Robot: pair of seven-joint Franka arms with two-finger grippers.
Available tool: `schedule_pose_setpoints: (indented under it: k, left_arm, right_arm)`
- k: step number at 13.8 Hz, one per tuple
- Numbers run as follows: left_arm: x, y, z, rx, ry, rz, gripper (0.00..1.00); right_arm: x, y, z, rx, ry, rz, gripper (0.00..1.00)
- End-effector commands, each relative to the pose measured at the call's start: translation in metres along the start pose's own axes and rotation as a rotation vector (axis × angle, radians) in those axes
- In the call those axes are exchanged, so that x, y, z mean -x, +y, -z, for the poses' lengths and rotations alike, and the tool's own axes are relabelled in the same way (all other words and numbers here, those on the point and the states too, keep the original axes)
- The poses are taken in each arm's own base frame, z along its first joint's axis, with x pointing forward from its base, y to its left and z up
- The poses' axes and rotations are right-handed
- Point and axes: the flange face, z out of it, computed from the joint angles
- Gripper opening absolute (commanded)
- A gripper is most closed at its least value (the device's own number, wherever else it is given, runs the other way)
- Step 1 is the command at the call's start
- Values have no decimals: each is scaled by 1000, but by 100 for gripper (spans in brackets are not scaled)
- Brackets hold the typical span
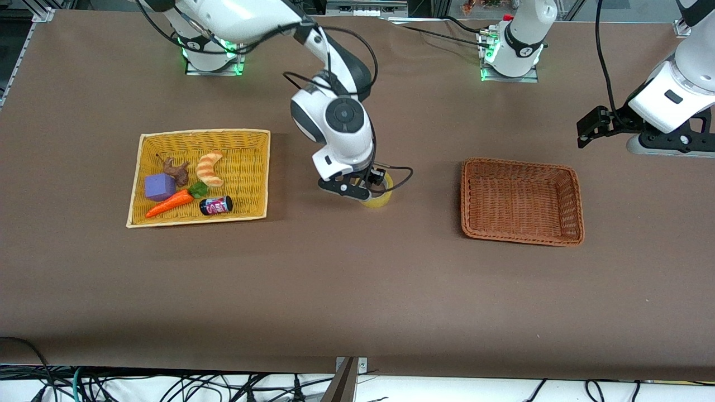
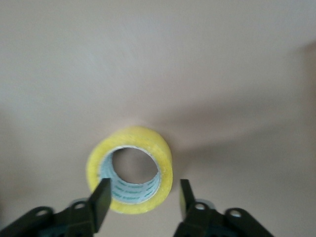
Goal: Transfer tape with both arms
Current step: 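Set the tape roll on the table and withdraw the right gripper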
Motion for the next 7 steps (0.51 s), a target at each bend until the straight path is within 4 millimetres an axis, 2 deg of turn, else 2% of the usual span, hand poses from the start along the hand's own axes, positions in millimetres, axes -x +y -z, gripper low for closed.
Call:
schedule_pose_setpoints:
  k: [1, 2, 4, 6, 7]
  left_arm:
    - [3, 1, 5, -2, 11, -15, 100]
    - [3, 2, 5, 0, 9, -17, 100]
    - [4, 3, 4, 16, -3, -16, 100]
    - [-2, 14, -11, 45, -35, -25, 100]
    - [-6, 26, -21, 44, -54, -42, 100]
  right_arm:
    - [-29, 33, 50, 55, 45, 119, 100]
    - [-49, 58, 70, 112, 35, 199, 100]
    - [-105, 126, 114, 190, 11, 340, 100]
    - [-151, 191, 150, 171, -34, 396, 100]
    - [-168, 220, 164, 148, -54, 407, 100]
